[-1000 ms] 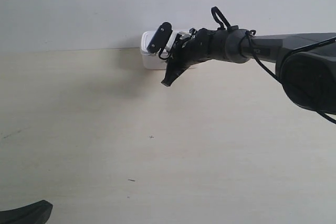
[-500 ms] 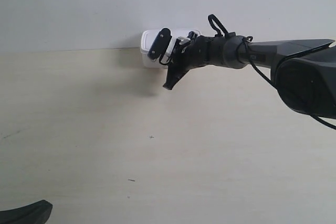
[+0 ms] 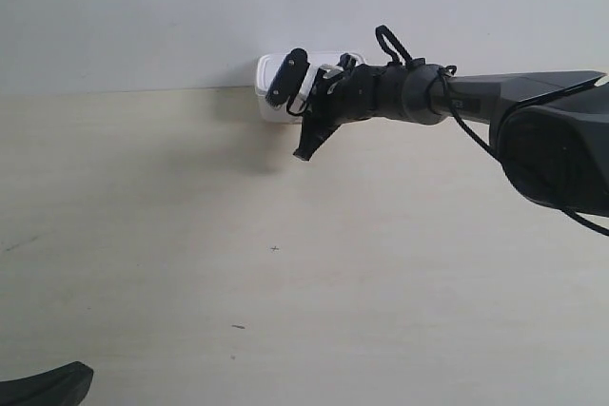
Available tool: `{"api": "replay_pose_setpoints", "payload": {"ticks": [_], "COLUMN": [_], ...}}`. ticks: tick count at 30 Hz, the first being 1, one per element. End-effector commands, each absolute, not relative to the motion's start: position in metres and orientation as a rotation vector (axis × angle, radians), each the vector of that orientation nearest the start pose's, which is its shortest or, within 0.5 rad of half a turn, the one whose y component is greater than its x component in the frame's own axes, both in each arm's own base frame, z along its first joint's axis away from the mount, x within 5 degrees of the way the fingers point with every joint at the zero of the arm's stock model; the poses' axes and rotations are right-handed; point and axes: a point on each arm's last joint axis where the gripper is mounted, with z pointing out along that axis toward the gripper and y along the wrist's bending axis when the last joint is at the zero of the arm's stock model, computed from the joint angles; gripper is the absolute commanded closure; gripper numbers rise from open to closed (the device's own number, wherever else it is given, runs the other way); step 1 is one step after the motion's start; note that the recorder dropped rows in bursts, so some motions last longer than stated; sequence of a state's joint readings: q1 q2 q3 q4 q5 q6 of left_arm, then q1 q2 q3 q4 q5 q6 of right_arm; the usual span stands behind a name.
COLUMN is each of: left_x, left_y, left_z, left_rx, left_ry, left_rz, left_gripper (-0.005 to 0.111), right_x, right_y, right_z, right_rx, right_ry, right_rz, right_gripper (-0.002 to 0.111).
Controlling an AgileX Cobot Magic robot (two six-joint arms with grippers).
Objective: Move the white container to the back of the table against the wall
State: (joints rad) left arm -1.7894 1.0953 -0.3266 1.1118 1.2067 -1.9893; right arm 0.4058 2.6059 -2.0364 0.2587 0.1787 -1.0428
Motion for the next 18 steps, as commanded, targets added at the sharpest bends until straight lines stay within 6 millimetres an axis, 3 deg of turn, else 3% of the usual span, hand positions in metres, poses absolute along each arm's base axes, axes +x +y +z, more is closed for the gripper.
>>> {"api": "replay_pose_setpoints", "payload": {"ticks": [1, 18], "left_x": [0.0495, 0.0495], "left_y": [-0.1273, -0.1273], "left_z": [0.2021, 0.2021], "left_rx": [0.432, 0.432], "left_ry": [2.096, 2.096], "left_rz": [-0.034, -0.034], "left_gripper": [0.107, 0.107], "right_x": [0.5217, 0.5204], "right_y": [0.2272, 0.225], "right_z": [0.0878, 0.0851], "right_rx": [-1.265, -1.259], "right_ry": [1.804, 1.855], "right_rz": [-0.177, -0.176], "right_gripper": [0.108, 0.108]}}
